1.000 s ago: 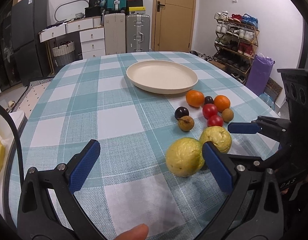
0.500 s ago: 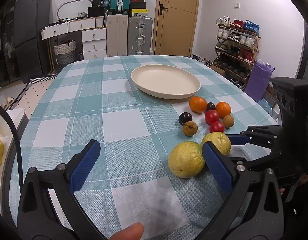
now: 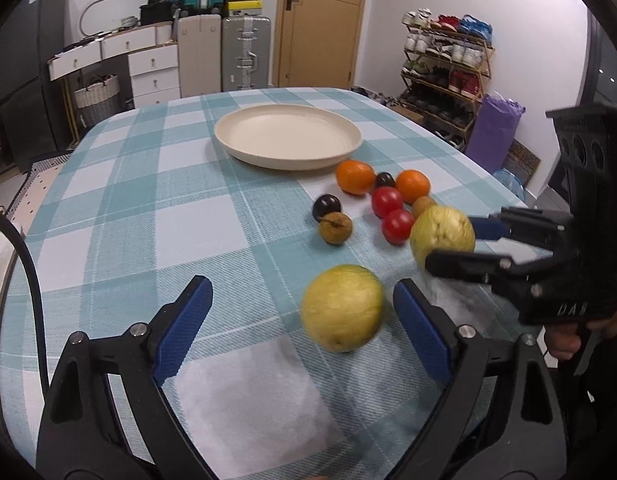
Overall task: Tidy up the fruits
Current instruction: 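Grasp a large yellow guava with the left gripper while the right gripper grasps the other guava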
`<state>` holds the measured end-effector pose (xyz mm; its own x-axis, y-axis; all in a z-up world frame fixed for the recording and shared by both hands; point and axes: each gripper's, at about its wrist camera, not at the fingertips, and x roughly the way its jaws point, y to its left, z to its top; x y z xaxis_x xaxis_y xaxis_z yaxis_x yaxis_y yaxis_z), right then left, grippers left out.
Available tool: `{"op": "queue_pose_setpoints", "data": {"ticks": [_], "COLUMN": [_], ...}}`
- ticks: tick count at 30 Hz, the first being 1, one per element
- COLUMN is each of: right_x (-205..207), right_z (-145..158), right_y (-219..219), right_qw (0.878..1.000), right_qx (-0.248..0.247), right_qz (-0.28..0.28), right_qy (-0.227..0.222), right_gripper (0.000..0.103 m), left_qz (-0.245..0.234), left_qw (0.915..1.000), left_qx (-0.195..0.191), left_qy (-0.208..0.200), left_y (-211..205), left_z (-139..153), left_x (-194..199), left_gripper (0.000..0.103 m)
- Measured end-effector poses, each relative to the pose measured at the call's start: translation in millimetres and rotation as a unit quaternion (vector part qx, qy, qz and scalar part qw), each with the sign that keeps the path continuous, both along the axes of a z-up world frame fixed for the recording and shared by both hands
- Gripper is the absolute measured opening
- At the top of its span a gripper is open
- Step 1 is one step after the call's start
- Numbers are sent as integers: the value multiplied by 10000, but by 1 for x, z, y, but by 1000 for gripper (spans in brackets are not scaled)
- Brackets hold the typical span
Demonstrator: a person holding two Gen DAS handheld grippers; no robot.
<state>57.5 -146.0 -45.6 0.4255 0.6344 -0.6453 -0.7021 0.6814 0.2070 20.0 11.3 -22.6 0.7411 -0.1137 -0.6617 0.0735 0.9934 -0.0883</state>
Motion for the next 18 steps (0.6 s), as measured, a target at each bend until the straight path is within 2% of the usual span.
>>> {"op": "queue_pose_setpoints", "data": {"ticks": [3,5,9,12,13,15,18], "right_x": [3,6,12,16,17,19,22], "right_z": [4,6,11,14,14,14,13], "right_y": [-16,-24,-38,-45,-46,-47,-46], "right_qw": [9997,9993,9983,9975,9975,9973,9974], "right_qx": [82,90,109,107,103,84,86], "right_qz": [-212,-342,-557,-659,-667,-681,-683], "right_qy": [-45,-89,-162,-210,-221,-243,-232], "right_gripper": [55,55,55,55,55,55,55], "left_qz": [-155,-176,-146,-175,-194,-230,-250], "left_qw": [9998,9996,9986,9985,9983,9980,9980], "left_qx": [64,147,169,-42,-81,-120,-118], "left_qy": [87,166,487,526,542,568,573], "left_y": [-10,-15,-17,-13,-12,-11,-10], "left_z": [-5,-10,-20,-23,-23,-24,-24], "left_x": [3,7,17,20,20,21,20], "left_gripper": [92,87,68,58,51,45,45]}}
